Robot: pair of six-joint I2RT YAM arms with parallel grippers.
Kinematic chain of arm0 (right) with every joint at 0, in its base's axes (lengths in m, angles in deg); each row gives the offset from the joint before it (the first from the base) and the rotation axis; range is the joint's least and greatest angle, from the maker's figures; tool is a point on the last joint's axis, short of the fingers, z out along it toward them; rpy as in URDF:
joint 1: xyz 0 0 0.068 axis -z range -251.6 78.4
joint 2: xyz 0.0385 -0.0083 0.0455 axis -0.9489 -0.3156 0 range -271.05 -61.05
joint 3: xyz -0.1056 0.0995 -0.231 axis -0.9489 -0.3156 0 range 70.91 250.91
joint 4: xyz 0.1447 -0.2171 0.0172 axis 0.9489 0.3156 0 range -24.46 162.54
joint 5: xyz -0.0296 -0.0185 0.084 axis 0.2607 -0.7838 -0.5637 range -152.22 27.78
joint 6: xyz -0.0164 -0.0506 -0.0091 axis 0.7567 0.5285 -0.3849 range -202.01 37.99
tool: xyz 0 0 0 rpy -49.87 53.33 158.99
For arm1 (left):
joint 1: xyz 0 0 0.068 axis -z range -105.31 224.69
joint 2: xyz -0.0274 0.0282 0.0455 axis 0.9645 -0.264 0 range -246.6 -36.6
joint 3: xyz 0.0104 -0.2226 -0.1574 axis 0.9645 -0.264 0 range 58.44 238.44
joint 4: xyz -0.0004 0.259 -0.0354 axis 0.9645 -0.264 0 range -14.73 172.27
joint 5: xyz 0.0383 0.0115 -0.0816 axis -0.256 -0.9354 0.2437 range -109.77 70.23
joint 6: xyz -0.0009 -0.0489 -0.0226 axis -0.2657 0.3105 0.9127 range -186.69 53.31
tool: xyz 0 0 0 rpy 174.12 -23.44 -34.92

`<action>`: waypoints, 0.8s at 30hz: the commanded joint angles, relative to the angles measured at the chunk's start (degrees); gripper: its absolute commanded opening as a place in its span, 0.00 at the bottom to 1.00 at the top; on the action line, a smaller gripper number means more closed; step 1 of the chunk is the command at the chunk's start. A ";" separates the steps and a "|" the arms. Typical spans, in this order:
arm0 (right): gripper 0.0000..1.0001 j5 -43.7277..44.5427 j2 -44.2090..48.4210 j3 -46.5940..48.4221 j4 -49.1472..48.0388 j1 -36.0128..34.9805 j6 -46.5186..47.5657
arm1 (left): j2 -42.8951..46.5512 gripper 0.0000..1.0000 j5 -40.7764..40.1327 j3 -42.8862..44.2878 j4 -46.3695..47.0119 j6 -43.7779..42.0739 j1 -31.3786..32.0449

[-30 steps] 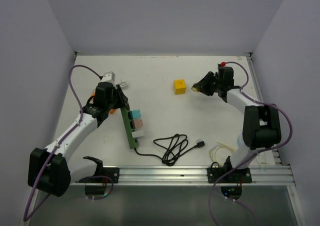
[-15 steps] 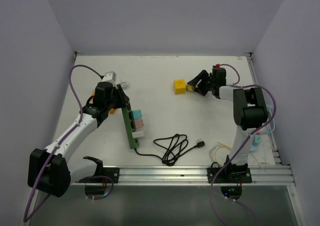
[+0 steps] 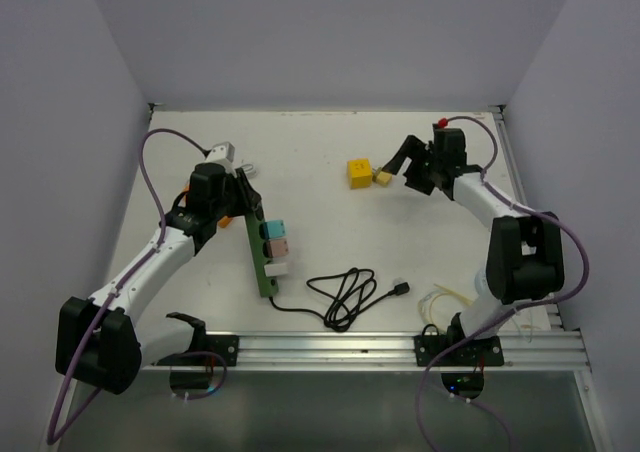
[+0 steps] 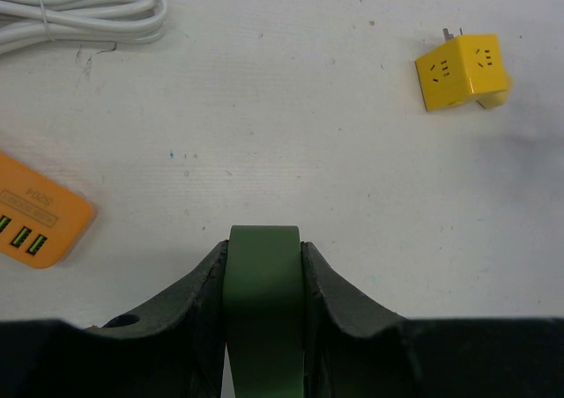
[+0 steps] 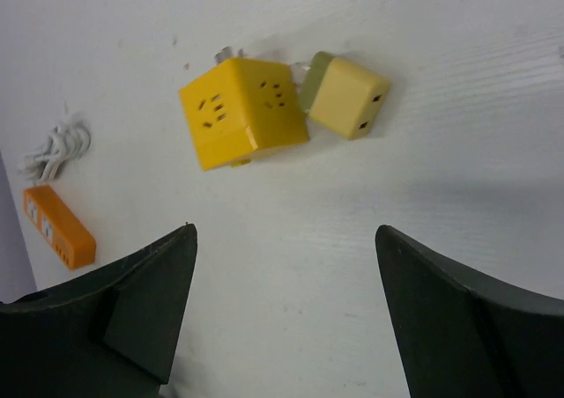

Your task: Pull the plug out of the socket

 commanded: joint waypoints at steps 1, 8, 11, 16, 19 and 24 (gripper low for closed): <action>0.86 -3.04 5.97 -1.78 2.58 -4.60 5.28 | 0.41 0.00 3.18 3.17 3.93 -0.27 0.12; 0.86 -9.38 11.95 -1.96 -1.71 -19.26 7.57 | 0.41 0.00 3.62 3.78 4.02 -0.62 0.12; 0.86 -8.86 12.14 -1.61 -5.22 -25.15 6.61 | 0.41 0.00 3.71 4.05 4.02 -0.45 0.12; 0.85 -9.73 6.44 2.24 -6.56 -30.88 5.89 | 0.32 0.00 4.24 4.13 4.02 -0.27 0.12; 0.84 -9.82 3.54 4.63 -6.82 -33.96 6.16 | 0.49 0.00 4.24 4.14 3.84 -0.10 0.12; 0.83 -8.77 -0.51 7.44 -6.91 -38.01 6.60 | 1.11 0.00 4.06 3.96 3.75 0.25 0.12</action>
